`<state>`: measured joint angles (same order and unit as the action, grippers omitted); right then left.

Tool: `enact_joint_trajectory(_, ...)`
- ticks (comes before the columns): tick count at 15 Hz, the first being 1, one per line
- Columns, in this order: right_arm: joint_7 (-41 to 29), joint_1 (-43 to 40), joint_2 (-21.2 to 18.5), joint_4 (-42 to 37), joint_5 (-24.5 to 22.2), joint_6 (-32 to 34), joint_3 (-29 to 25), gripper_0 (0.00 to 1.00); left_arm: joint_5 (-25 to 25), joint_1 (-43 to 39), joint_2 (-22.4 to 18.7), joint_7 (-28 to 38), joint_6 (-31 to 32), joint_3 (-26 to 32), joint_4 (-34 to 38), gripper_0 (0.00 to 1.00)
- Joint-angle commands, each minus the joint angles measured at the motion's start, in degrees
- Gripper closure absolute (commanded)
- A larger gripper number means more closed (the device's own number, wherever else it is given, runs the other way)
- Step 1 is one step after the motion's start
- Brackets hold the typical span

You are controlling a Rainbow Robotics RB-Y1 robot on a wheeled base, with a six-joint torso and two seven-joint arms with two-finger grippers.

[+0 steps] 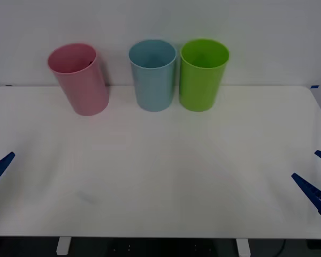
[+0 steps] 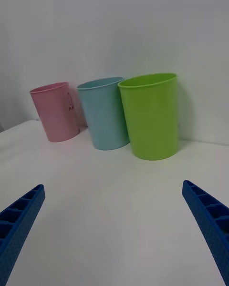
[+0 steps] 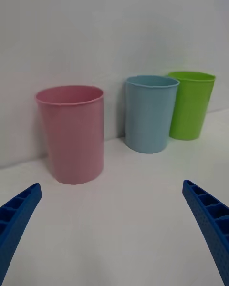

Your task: Grasp the object on the table and drop it into the matching bin: aluminum can to the light blue bin, PET bottle to the pink bin.

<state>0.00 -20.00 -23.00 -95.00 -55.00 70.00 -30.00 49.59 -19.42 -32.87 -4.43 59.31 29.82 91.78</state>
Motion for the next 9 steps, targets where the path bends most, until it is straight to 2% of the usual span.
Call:
enact_joint_trajectory(1,0.0,0.0,0.0,0.0,0.0,0.0,0.0,0.00,0.0,-1.4,0.0,-0.8,0.1,0.1,0.0,0.00)
enact_joint_trajectory(9,0.0,0.0,0.0,0.0,0.0,0.0,0.0,0.00,0.2,-4.8,0.0,-4.8,1.2,-1.5,0.0,0.00)
